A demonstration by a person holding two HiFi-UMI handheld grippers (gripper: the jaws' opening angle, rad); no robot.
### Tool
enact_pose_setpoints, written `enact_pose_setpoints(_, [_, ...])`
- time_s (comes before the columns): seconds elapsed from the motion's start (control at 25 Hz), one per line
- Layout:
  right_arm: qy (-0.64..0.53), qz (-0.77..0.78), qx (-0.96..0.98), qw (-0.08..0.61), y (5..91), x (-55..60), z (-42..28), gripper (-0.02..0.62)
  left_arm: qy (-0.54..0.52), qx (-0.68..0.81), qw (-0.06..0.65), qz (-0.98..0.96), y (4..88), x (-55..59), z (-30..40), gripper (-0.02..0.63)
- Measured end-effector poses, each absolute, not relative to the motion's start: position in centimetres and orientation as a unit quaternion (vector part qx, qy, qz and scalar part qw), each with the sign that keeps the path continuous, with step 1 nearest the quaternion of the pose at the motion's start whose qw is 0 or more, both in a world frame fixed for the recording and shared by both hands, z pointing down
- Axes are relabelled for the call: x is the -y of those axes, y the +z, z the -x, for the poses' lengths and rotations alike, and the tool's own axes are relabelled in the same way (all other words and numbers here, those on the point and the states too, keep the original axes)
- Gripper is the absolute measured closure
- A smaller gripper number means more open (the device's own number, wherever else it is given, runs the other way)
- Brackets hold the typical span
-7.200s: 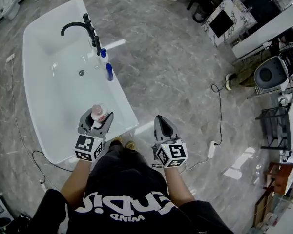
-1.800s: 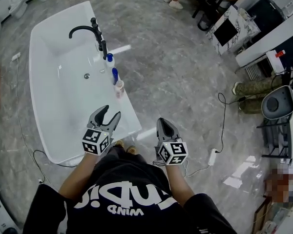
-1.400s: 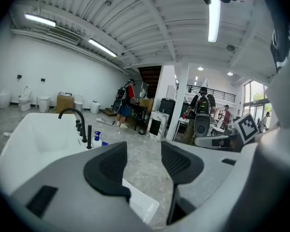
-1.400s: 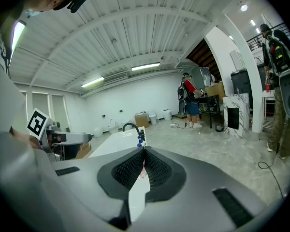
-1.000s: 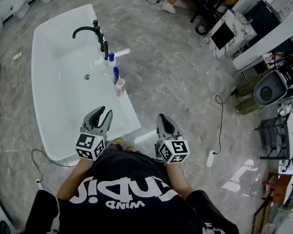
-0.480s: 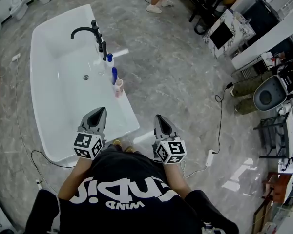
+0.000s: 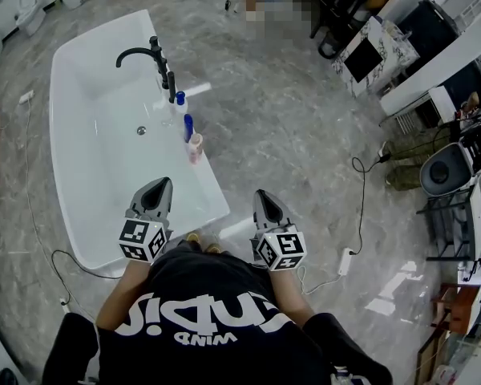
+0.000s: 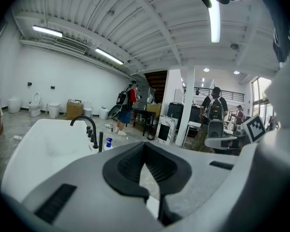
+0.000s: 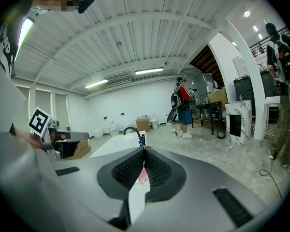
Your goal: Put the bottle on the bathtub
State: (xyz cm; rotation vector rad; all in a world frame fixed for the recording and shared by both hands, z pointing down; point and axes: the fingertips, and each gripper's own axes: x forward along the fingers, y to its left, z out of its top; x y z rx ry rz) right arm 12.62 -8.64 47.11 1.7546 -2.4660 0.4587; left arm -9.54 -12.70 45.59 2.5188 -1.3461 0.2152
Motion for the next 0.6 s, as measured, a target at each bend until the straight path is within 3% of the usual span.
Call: enact_pose_setpoints(0.6, [0.153, -0.565, 0.81, 0.043, 46.8, 9.6, -11.4, 0.572, 0.079, 0.462, 0.141, -0.872, 45.3, 13.5, 10.3, 0.598])
